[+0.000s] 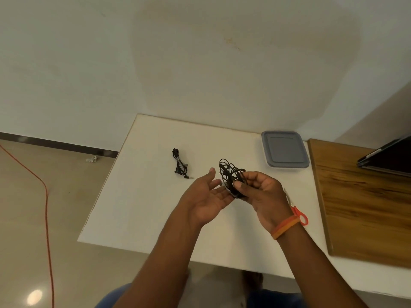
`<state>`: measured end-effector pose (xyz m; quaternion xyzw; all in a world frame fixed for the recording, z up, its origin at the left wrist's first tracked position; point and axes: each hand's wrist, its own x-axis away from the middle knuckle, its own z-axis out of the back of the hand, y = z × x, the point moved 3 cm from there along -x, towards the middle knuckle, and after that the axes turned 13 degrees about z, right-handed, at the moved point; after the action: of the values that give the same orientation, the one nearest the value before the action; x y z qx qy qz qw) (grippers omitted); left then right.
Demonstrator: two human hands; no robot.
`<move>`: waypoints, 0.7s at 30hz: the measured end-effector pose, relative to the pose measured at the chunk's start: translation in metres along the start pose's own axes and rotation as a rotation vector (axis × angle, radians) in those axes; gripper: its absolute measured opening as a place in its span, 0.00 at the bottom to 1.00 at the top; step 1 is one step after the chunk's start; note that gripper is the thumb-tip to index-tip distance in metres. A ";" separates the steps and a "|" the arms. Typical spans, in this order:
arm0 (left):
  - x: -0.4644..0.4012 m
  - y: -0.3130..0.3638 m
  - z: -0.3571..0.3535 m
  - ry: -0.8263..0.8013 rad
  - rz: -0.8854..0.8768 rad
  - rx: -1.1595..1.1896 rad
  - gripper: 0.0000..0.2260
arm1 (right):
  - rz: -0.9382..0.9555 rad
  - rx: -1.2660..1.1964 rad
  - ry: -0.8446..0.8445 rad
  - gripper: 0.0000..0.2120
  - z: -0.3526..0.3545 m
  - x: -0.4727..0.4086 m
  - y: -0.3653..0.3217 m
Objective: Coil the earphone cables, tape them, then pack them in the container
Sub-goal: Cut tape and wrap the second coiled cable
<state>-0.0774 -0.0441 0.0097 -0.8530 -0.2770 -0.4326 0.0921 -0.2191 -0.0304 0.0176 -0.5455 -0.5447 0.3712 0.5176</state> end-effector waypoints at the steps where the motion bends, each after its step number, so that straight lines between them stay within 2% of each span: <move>1: 0.000 0.001 0.000 0.000 -0.003 -0.001 0.18 | -0.016 -0.011 0.012 0.12 0.001 0.002 -0.001; 6: -0.003 0.001 0.002 -0.014 -0.098 -0.175 0.10 | 0.000 0.156 0.007 0.11 0.006 0.011 -0.002; 12: 0.001 0.003 -0.003 -0.075 -0.177 -0.334 0.09 | 0.105 0.367 -0.077 0.09 0.004 0.008 -0.005; 15: -0.001 0.002 0.002 -0.026 -0.173 -0.316 0.06 | 0.155 0.468 -0.145 0.09 0.001 0.007 -0.007; 18: -0.004 0.002 0.006 0.021 -0.177 -0.271 0.05 | 0.190 0.567 -0.115 0.12 0.000 0.008 -0.010; 21: -0.004 0.003 0.004 0.026 -0.203 -0.264 0.04 | 0.153 0.490 -0.066 0.11 -0.001 0.008 -0.013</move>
<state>-0.0750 -0.0466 0.0042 -0.8197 -0.3014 -0.4832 -0.0613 -0.2199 -0.0247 0.0321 -0.4311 -0.4123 0.5479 0.5865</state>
